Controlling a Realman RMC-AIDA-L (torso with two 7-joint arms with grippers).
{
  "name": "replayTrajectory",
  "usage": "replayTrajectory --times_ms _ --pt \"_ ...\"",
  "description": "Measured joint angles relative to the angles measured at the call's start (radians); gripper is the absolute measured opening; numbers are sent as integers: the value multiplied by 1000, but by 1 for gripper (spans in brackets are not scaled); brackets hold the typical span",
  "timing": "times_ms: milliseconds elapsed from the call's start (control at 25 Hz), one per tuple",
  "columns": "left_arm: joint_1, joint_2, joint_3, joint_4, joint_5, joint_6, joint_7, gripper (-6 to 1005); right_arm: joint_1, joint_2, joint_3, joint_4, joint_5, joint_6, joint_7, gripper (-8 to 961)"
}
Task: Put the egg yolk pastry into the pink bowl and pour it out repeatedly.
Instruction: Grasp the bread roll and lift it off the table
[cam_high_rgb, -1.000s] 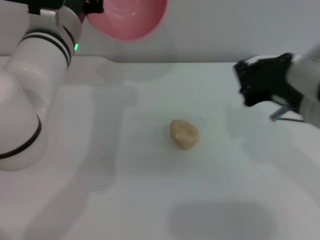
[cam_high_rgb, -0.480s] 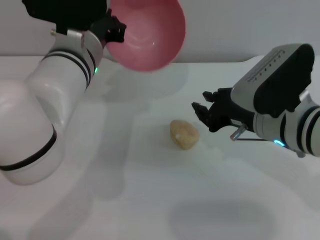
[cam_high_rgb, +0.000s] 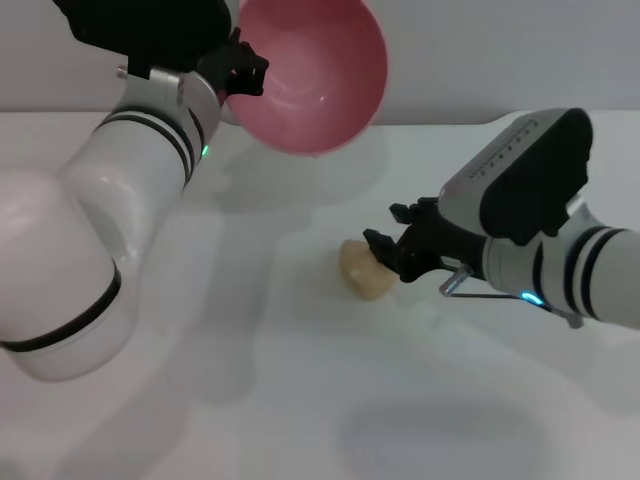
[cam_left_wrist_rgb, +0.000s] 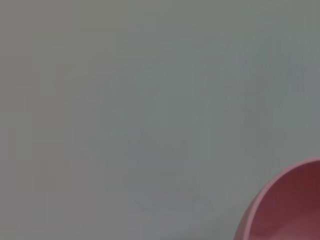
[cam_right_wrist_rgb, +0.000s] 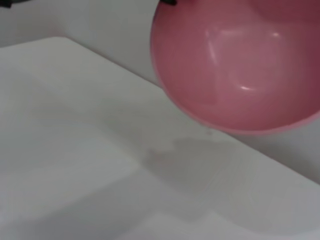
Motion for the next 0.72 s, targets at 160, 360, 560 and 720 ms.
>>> replayTrajectory --times_ms 160,360,560,720 --pt "-5 0 6 0 0 0 0 0 16 1 -15 -34 11 -16 0 383" --pt "-8 -1 12 0 -1 1 0 0 24 1 -17 -72 16 -28 1 383" --pt "-9 -2 14 1 -1 1 0 -1 34 1 -25 -111 45 -33 -3 383" --pt "-9 -2 15 0 -1 3 0 -1 53 1 -34 -143 62 -34 -6 380"
